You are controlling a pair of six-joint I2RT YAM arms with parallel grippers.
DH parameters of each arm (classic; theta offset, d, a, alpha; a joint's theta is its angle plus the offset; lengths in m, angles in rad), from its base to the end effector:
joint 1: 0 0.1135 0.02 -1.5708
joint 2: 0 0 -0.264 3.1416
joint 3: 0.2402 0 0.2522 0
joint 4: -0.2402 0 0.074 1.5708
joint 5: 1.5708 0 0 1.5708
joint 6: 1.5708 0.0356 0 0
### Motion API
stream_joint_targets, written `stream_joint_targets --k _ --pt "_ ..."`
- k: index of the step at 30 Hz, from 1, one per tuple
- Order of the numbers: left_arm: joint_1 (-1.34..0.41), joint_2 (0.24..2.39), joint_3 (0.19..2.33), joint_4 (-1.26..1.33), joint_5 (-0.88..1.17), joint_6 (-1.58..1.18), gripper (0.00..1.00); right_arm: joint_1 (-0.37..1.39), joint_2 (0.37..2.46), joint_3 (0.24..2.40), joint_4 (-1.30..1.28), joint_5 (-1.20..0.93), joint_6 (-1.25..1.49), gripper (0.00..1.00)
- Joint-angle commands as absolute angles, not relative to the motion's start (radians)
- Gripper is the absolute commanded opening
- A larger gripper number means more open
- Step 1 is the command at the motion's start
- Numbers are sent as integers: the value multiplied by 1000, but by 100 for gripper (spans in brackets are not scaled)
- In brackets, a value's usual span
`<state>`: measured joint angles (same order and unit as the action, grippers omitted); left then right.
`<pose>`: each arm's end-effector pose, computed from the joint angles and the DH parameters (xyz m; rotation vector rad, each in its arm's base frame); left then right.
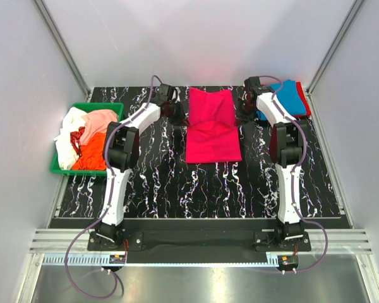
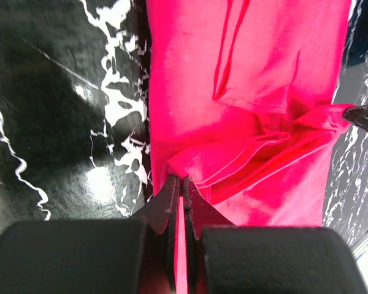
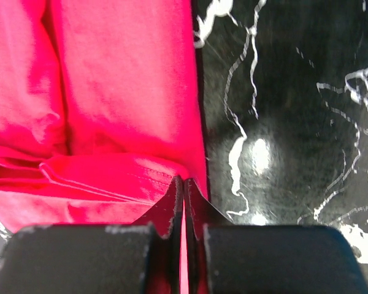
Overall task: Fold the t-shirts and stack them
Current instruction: Fold the tshirt
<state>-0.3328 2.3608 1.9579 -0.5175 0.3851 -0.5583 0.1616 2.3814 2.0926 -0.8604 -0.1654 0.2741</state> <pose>0.4882 -0.1829 0.1733 -0.1224 2.5959 -0.8330 0.5003 0.0875 0.1836 0.1057 2.7430 0.3490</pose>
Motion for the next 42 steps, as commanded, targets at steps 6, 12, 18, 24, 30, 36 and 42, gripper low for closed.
stream_joint_targets --k 6,12,18,24,30,36,42 --pt "-301 2353 2046 -448 422 -554 17 144 2422 2227 -879 -207 268 11" --pt "-279 2254 1976 -466 321 -483 33 133 2363 2228 -916 -201 307 32" --pt "-310 2154 1816 -428 390 -463 33 137 2223 2063 -881 -277 348 35" --pt "-374 2226 1828 -403 474 -463 31 137 2209 1973 -818 -339 353 29" --pt "-382 2307 1911 -403 445 -468 31 138 2272 1976 -773 -371 365 28" --pt "-353 2450 2083 -403 388 -472 31 124 2394 2092 -778 -276 371 28" --pt "-318 2531 2198 -417 475 -524 33 104 2444 2114 -784 -227 374 24"
